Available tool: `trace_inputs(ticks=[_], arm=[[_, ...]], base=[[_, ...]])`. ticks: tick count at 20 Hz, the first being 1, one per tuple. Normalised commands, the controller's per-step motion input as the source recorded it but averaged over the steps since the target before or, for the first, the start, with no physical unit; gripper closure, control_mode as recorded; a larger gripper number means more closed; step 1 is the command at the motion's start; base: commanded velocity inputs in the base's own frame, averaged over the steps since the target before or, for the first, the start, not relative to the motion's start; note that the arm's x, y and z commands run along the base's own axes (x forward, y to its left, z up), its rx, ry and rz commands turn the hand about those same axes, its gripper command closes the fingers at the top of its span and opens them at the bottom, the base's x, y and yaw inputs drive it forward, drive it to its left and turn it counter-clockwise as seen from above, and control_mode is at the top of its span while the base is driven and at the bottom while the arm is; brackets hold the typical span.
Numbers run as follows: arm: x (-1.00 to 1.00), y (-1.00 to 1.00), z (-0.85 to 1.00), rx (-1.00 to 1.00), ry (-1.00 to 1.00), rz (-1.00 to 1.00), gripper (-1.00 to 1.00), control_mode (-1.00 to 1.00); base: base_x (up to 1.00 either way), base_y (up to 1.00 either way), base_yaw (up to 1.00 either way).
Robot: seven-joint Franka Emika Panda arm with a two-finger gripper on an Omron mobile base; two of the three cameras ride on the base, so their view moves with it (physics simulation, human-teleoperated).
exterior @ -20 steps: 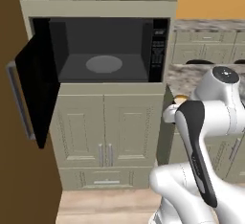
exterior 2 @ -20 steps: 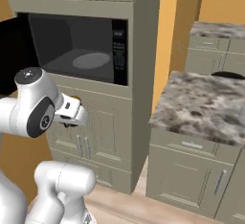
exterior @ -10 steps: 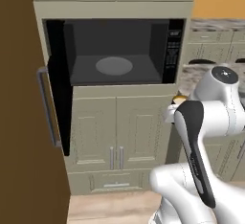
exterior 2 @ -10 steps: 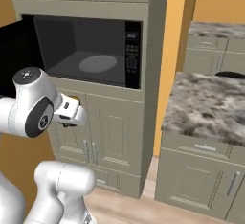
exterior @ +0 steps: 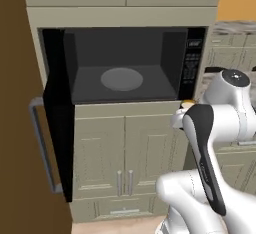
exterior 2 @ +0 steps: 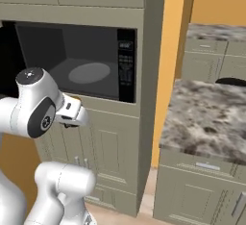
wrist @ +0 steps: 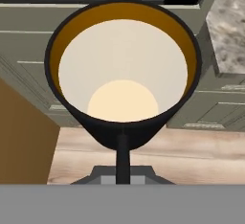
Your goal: Pick the mug from the counter and place it inside the microwave. Then close the microwave.
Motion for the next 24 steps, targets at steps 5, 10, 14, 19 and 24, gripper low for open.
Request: trace_inputs(ticks=[5, 10, 14, 19, 24], arm=[[0.0, 0.0, 0.0, 0.0, 0.0, 0.0, 1.0, 1.0], [0.0, 0.0, 0.0, 0.0, 0.0, 0.0, 1.0, 1.0], [0.0, 0.0, 0.0, 0.0, 0.0, 0.0, 1.0, 1.0], [0.0, 0.0, 0.0, 0.0, 0.0, 0.0, 1.0, 1.0], [0.0, 0.0, 0.0, 0.0, 0.0, 0.0, 1.0, 1.0]], base=[[0.1, 0.38, 0.04], [0.18, 0.46, 0.18], [0.23, 0.15, 0.08], [0.45, 0.01, -0.19], [0.63, 0.18, -0.29]])
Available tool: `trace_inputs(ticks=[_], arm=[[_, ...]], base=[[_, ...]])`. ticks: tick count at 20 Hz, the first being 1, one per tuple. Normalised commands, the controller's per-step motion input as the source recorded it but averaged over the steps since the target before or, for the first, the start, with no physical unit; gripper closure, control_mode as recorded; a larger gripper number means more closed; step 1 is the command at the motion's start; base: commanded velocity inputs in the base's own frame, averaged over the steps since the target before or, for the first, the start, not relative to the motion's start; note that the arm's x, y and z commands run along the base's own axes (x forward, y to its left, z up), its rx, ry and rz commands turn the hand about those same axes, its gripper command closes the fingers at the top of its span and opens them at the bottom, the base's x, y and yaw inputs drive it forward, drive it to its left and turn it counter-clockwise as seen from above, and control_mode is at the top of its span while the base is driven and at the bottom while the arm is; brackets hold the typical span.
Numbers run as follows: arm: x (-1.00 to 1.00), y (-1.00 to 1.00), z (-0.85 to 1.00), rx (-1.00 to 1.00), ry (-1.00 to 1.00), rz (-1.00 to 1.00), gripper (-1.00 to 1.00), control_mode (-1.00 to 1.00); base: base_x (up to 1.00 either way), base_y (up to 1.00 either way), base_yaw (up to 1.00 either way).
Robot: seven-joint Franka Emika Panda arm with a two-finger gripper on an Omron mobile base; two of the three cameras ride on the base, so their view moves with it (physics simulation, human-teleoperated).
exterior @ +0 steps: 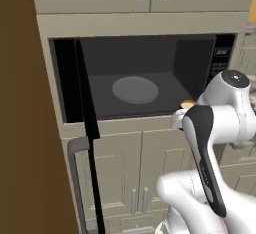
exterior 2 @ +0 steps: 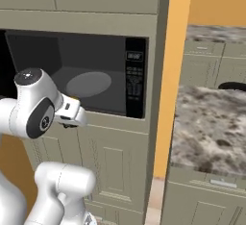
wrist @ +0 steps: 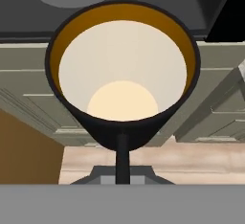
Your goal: Pick the mug from the counter and place it inside the microwave. Then close the microwave.
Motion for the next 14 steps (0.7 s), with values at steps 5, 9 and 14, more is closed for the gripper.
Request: trace_inputs(ticks=[5, 9, 14], arm=[[0.0, 0.0, 0.0, 0.0, 0.0, 0.0, 1.0, 1.0], [0.0, 0.0, 0.0, 0.0, 0.0, 0.0, 1.0, 1.0], [0.0, 0.0, 0.0, 0.0, 0.0, 0.0, 1.0, 1.0]], base=[[-0.01, 0.19, -0.11], [-0.14, 0.04, -0.02], [-0.34, 0.16, -0.07]])
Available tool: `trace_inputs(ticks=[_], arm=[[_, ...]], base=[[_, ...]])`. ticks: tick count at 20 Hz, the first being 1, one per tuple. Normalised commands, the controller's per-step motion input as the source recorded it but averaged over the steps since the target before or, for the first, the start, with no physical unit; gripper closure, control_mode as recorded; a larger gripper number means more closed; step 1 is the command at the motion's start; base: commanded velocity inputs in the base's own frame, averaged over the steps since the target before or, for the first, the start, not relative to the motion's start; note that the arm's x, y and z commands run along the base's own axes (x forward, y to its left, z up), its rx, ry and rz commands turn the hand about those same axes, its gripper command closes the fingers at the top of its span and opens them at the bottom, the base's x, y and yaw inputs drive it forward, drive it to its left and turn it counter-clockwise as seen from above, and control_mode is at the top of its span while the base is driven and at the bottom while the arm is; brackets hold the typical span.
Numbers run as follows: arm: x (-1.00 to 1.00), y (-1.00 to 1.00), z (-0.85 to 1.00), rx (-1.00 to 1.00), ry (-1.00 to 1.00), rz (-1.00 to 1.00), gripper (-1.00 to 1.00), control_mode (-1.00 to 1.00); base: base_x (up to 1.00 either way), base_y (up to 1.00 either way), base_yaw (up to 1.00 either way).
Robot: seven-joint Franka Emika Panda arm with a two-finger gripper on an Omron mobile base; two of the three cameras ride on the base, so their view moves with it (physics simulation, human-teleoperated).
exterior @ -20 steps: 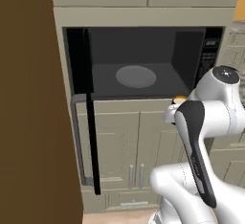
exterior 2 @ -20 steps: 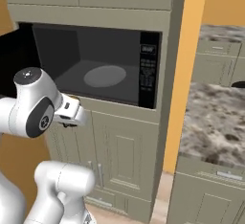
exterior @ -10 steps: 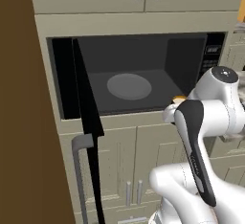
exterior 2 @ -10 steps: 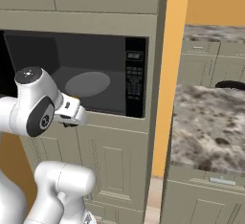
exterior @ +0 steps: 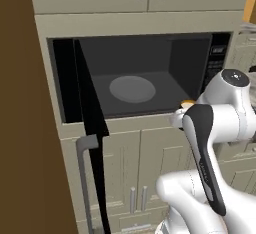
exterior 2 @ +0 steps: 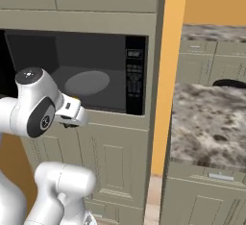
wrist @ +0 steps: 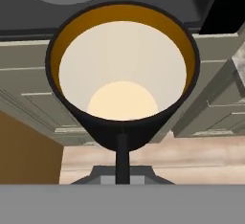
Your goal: Pick the mug from the counter and place it inside the microwave. Then close the microwave.
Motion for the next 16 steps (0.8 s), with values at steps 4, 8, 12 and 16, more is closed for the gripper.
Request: trace_inputs(ticks=[4, 8, 12, 16], arm=[[0.0, 0.0, 0.0, 0.0, 0.0, 0.0, 1.0, 1.0], [0.0, 0.0, 0.0, 0.0, 0.0, 0.0, 1.0, 1.0], [0.0, 0.0, 0.0, 0.0, 0.0, 0.0, 1.0, 1.0], [0.0, 0.0, 0.0, 0.0, 0.0, 0.0, 1.0, 1.0]], base=[[-0.64, 0.28, 0.0], [0.09, 0.28, 0.0], [0.03, 0.11, 0.0], [0.0, 0.0, 0.0]])
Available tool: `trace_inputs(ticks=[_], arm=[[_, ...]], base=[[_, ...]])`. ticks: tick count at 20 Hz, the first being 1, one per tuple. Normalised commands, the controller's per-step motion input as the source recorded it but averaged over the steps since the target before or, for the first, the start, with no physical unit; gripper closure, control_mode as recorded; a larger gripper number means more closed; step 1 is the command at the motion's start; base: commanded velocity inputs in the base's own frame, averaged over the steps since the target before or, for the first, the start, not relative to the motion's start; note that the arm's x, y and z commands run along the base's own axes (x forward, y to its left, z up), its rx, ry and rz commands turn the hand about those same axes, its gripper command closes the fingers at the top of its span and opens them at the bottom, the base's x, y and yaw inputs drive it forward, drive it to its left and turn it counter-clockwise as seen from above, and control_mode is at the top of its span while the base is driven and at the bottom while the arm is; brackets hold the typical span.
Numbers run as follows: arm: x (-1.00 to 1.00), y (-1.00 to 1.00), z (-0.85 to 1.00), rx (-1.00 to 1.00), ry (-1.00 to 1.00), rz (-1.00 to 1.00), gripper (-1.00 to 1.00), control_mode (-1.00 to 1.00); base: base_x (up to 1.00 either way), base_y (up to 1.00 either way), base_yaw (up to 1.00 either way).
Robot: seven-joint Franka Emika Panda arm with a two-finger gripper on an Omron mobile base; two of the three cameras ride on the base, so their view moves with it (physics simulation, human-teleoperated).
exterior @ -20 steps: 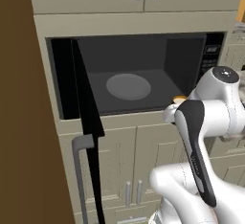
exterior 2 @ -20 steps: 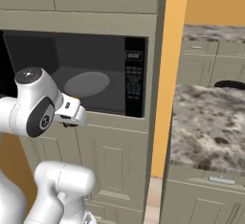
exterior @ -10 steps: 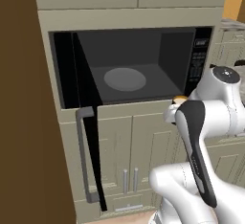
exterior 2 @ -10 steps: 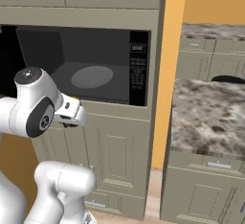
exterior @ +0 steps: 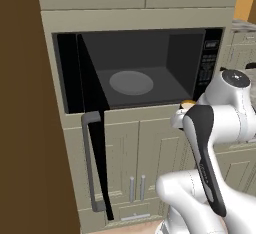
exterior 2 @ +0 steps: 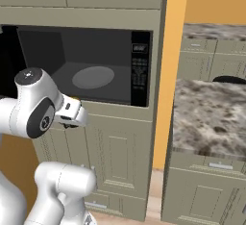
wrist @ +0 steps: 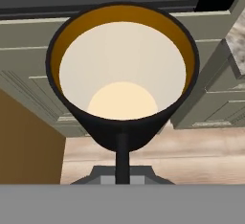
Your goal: Pick the mug from the counter and place it inside the microwave. Then close the microwave.
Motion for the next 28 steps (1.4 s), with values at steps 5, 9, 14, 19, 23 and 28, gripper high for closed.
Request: trace_inputs(ticks=[5, 9, 14, 19, 23, 28], arm=[[0.0, 0.0, 0.0, 0.0, 0.0, 0.0, 1.0, 1.0], [0.0, 0.0, 0.0, 0.0, 0.0, 0.0, 1.0, -1.0], [0.01, 0.12, 0.0, 0.0, -0.07, 0.01, 1.0, -1.0], [0.1, 0.28, 0.11, 0.0, -0.22, 0.2, 1.0, -1.0], [0.51, 0.04, 0.05, 0.0, -0.06, 0.27, 1.0, -1.0], [0.71, 0.16, 0.14, -0.07, 0.03, 0.03, 1.0, -1.0]], base=[[0.0, 0.0, 0.0], [0.0, 0.0, 0.0], [0.0, 0.0, 0.0], [0.0, 0.0, 0.0], [0.0, 0.0, 0.0], [0.0, 0.0, 0.0]])
